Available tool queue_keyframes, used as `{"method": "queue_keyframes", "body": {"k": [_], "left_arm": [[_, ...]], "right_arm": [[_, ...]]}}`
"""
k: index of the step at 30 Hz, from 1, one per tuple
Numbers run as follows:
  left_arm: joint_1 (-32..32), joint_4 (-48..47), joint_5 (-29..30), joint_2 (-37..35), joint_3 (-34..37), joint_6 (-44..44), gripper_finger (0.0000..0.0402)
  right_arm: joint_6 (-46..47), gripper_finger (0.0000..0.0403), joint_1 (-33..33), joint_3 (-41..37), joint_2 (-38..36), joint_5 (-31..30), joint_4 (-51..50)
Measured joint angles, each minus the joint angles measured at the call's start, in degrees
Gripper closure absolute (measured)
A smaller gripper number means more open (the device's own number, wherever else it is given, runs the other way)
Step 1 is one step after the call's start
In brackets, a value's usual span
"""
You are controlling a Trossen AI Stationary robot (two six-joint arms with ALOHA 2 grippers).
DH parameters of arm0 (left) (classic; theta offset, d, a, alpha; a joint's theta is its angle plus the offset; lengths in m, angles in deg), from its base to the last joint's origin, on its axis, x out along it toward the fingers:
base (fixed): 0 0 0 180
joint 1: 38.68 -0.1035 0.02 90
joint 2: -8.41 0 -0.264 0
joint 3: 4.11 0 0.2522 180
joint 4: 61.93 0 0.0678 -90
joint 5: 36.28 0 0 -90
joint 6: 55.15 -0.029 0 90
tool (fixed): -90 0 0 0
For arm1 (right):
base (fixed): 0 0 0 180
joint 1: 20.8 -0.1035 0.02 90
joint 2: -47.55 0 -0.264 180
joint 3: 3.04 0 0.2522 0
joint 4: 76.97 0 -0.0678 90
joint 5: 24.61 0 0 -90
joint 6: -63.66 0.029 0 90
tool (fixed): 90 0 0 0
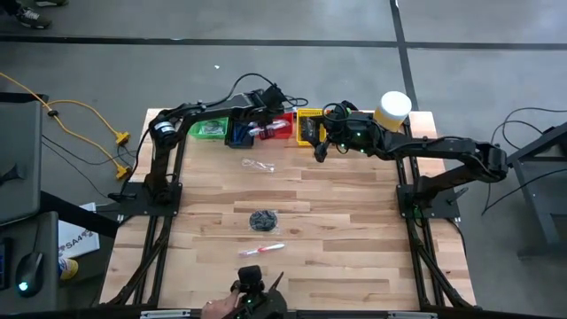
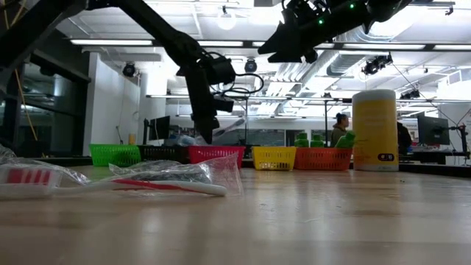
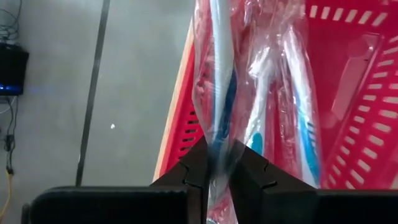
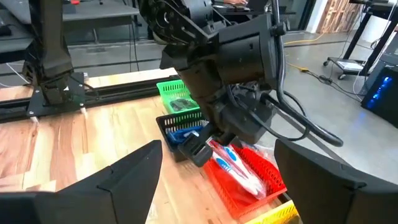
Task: Pick & Place Travel size toiletries
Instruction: Put the blue toothbrush into the red basket, then put the hairbrush into the green basket
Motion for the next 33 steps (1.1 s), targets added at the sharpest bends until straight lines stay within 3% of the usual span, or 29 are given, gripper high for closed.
{"method": "queue_keyframes", "body": {"k": [16, 21, 33], "left_arm": [[1.0, -3.0, -0.6, 0.0, -2.2, -0.3, 0.0304], [2.0, -9.9, -1.9, 0.0, -5.5, 3.2, 0.0290], [6.0, -31.1, -1.5, -4.9, -5.3, 16.7, 0.0289]], "right_arm": [[0.9, 0.0098, 0.0, 0.0, 0.0, 0.0, 0.0], [1.1, 0.0098, 0.0, 0.0, -0.2, 0.1, -0.5], [0.0, 0.0098, -0.7, 0.0, -2.1, 0.7, -3.5]]}}
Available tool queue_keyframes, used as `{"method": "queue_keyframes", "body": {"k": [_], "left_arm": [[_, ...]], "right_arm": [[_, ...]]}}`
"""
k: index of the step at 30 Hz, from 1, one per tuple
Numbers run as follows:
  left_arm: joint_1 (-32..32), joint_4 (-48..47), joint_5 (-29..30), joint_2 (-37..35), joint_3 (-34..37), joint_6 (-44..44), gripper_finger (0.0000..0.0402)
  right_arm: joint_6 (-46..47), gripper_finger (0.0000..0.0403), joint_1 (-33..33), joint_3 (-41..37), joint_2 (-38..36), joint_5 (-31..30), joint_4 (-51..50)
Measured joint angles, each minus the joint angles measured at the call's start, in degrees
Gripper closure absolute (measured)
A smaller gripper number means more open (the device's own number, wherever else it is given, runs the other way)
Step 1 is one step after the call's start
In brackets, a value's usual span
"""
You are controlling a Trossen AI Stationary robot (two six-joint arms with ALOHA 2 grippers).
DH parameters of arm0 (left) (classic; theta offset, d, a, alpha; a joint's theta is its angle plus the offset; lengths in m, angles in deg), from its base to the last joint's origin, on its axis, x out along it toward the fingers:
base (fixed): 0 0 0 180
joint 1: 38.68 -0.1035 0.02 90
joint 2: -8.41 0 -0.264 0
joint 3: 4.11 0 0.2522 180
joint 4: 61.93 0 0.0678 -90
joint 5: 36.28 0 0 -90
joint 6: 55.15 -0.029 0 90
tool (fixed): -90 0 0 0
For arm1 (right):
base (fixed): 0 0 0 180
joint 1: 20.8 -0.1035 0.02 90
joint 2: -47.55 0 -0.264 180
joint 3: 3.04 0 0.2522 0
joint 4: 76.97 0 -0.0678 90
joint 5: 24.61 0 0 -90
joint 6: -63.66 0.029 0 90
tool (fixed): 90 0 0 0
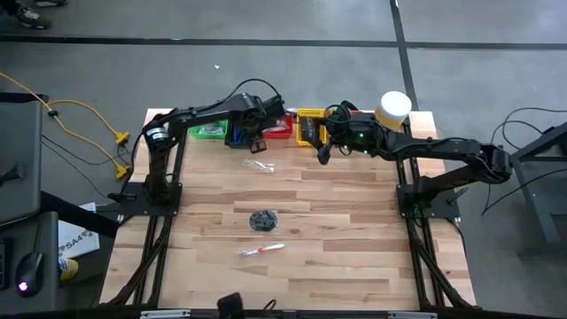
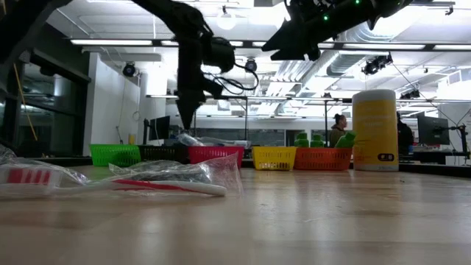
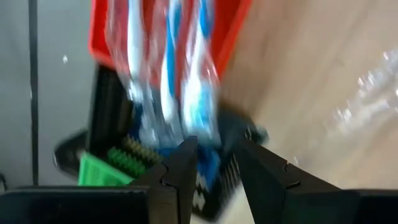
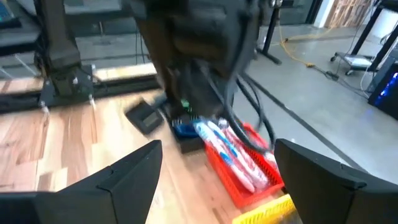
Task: Pick & Place Travel size toiletries
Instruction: Put the hairbrush into the green basket
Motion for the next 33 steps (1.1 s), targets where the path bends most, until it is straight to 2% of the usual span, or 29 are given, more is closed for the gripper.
{"method": "queue_keyframes", "body": {"k": [4, 9, 13, 16, 18, 23, 26, 28, 33], "left_arm": [[1.1, -3.6, 0.5, -4.1, 3.3, 4.1, 0.0289], [2.8, -4.4, 0.1, -12.0, 11.0, 10.9, 0.0289], [6.1, -4.2, -4.8, -18.7, 18.4, 17.5, 0.0289], [9.9, -4.3, -9.1, -22.6, 23.1, 18.9, 0.0289], [12.7, -6.0, -6.5, -24.6, 25.3, 20.8, 0.0289], [17.2, -16.5, 7.4, -28.3, 26.3, 34.8, 0.0288], [18.9, -17.1, 10.9, -30.7, 26.3, 39.0, 0.0281], [19.3, -15.7, 9.7, -31.5, 26.3, 39.7, 0.0270], [20.9, -9.4, 0.0, -31.7, 26.3, 37.7, 0.0238]], "right_arm": [[0.0, 0.0098, 0.0, 0.0, 0.0, 0.0, -1.4], [-0.2, 0.0098, -0.1, 0.0, 0.0, 0.0, -3.0], [-0.2, 0.0098, -0.1, 0.0, 0.0, 0.1, -5.3], [-0.2, 0.0098, -0.1, 0.0, 0.0, 0.9, -6.4], [0.0, 0.0098, -0.1, 0.0, 0.0, 2.7, -6.5], [1.1, 0.0098, -1.3, 0.0, 0.0, 4.8, -6.3], [1.1, 0.0098, -2.6, 0.0, 0.0, 4.7, -6.3], [1.3, 0.0098, -3.4, 0.0, 0.0, 4.7, -6.3], [1.7, 0.0098, -5.2, 0.0, 0.0, 4.6, -6.5]]}}
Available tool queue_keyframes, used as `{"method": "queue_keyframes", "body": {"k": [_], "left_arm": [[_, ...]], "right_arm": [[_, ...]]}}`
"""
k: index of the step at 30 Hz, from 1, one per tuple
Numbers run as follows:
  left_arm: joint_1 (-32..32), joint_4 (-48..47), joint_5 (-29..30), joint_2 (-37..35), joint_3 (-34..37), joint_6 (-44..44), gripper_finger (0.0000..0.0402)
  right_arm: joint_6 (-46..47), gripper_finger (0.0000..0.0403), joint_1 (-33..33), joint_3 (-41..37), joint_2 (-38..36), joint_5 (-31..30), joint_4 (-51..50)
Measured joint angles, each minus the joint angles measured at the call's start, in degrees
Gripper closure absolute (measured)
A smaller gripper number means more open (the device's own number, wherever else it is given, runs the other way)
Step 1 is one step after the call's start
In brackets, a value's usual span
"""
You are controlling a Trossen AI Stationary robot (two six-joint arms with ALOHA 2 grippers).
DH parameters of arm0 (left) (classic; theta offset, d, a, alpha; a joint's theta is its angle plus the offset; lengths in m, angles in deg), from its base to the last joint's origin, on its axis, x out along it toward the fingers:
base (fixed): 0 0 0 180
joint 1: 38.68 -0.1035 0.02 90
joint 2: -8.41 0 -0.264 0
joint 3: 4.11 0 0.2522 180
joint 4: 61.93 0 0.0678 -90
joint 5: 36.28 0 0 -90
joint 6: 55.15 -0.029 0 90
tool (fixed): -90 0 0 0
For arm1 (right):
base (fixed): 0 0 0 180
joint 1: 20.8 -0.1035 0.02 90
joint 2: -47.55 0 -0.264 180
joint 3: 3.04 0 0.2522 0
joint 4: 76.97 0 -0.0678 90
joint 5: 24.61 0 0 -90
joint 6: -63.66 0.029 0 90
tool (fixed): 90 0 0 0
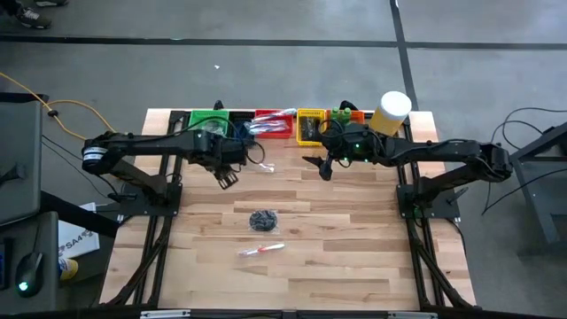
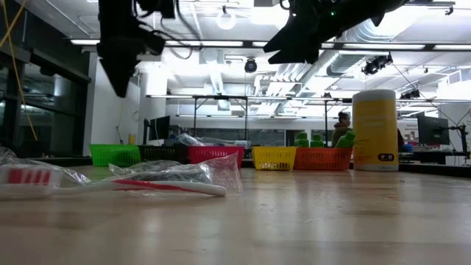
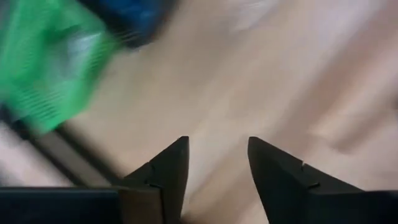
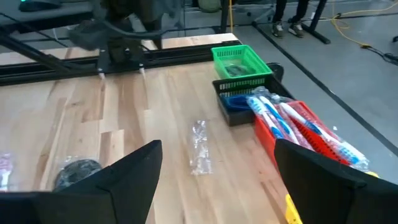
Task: Pick & Place Travel size toiletries
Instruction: Put the hairbrush into the green basket
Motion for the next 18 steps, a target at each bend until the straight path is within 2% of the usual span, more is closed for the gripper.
{"method": "queue_keyframes", "body": {"k": [3, 5, 7, 11, 14, 18], "left_arm": [[2.7, 5.8, -8.1, 0.3, 0.0, -3.2, 0.0224], [5.2, 8.7, -11.2, 1.1, 0.0, -4.8, 0.0219], [8.2, 8.5, -11.3, 1.3, 0.0, -6.1, 0.0218], [15.5, 12.0, -6.8, 2.6, 1.8, -9.5, 0.0217], [20.4, 21.1, -6.1, 3.2, 5.9, -12.0, 0.0217], [23.8, 29.0, -5.9, 4.8, 10.9, -12.4, 0.0217]], "right_arm": [[0.4, 0.0098, -1.0, 0.0, 0.0, -0.1, -0.4], [0.9, 0.0098, -1.6, 0.0, 0.0, -0.1, -0.5], [0.8, 0.0098, -2.2, 0.0, 0.0, -0.1, -0.5], [0.2, 0.0098, -3.3, 0.0, 0.0, -0.1, -0.8], [0.1, 0.0098, -4.3, 0.0, 0.0, -0.2, -2.0], [1.4, 0.0098, -6.4, 0.0, 0.0, -0.3, -4.1]]}}
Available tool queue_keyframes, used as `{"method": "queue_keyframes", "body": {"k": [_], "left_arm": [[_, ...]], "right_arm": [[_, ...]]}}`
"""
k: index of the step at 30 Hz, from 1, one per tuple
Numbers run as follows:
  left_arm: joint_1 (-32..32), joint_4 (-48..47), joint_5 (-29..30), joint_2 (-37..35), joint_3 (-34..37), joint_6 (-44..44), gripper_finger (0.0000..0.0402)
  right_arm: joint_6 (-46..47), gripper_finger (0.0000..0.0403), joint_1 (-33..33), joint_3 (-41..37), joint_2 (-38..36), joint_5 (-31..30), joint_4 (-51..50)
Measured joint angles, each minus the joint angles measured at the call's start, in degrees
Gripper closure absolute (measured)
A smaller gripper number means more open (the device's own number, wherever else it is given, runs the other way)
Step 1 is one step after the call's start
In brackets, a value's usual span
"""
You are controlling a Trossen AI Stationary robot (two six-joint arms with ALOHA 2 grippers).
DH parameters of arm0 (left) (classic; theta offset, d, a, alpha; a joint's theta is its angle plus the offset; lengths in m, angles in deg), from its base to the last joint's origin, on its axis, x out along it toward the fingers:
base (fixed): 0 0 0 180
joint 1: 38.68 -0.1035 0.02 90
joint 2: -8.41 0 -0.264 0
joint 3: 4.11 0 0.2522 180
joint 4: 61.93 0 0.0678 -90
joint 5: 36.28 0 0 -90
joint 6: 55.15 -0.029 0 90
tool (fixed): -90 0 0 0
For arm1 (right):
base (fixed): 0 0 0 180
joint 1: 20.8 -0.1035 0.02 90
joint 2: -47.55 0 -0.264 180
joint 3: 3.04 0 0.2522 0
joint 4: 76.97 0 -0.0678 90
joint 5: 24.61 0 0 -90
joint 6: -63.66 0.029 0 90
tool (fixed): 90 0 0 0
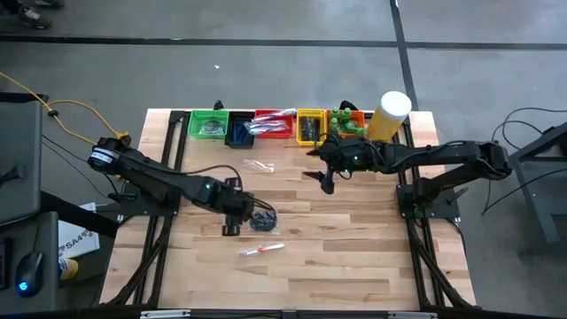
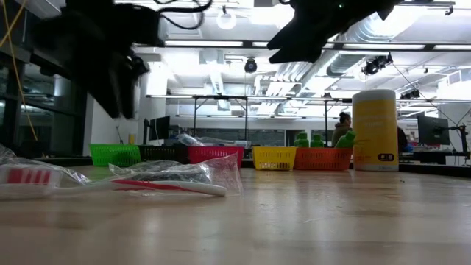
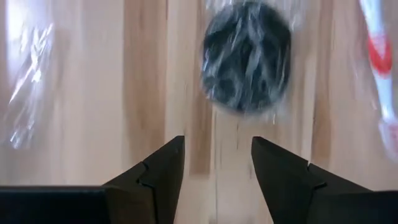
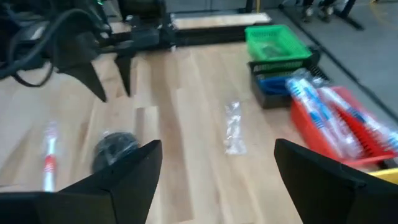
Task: Pick & Place Travel size toiletries
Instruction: Put the hairbrush into the green basket
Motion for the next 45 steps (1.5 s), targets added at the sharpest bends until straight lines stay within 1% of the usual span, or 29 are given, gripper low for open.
{"method": "queue_keyframes", "body": {"k": [1, 3, 5, 7, 9, 11, 16, 21, 23, 27, 30, 36, 41, 45], "left_arm": [[0.5, 2.0, 0.7, 0.3, 1.0, 0.3, 0.0217], [1.2, 1.8, 2.2, 0.5, 2.4, 2.2, 0.0217], [1.1, 3.8, 3.2, 1.3, 2.5, 4.8, 0.0217], [1.1, 1.2, 4.0, 1.2, 2.7, 7.1, 0.0217], [1.1, 1.7, 4.1, 1.2, 2.7, 8.8, 0.0217], [1.1, 0.5, 4.1, 1.2, 2.7, 9.9, 0.0217], [1.1, -0.8, 4.0, 1.2, 2.7, 12.0, 0.0217], [1.1, -0.8, 3.9, 1.2, 2.7, 12.7, 0.0217], [1.1, -1.3, 3.9, 1.2, 2.6, 12.9, 0.0217], [1.1, -1.9, 3.8, 1.2, 2.6, 13.5, 0.0217], [1.1, -1.3, 3.8, 1.2, 2.6, 13.5, 0.0217], [1.1, -1.5, 3.8, 1.2, 2.6, 14.2, 0.0217], [1.1, -1.6, 3.8, 1.2, 2.6, 14.2, 0.0217], [1.1, -1.5, 3.8, 1.2, 2.6, 14.2, 0.0217]], "right_arm": [[0.7, 0.0098, -0.7, 0.0, 0.0, 0.0, -0.5], [1.9, 0.0098, -2.5, -0.1, 0.0, 0.1, -0.5], [2.3, 0.0098, -4.9, -0.6, 0.1, 0.1, 0.6], [2.1, 0.0098, -7.3, -0.7, 2.0, -0.3, 2.3], [2.0, 0.0098, -9.5, -0.8, 4.2, -3.0, 3.2], [2.5, 0.0098, -10.8, -0.8, 8.2, -5.0, 7.8], [1.7, 0.0098, -12.0, 2.2, 19.1, -4.9, 14.8], [-3.3, 0.0098, -14.3, 7.1, 30.6, -6.0, 16.1], [-3.7, 0.0098, -15.0, 9.2, 35.1, -6.0, 17.0], [-3.6, 0.0098, -16.1, 12.0, 41.0, -6.0, 18.1], [-3.6, 0.0098, -16.8, 12.9, 43.1, -6.0, 18.1], [-3.2, 0.0102, -17.2, 13.1, 44.9, -6.0, 20.7], [-3.1, 0.0126, -17.1, 13.1, 47.7, -5.9, 23.3], [-1.3, 0.0154, -17.1, 13.2, 48.6, -5.9, 23.3]]}}
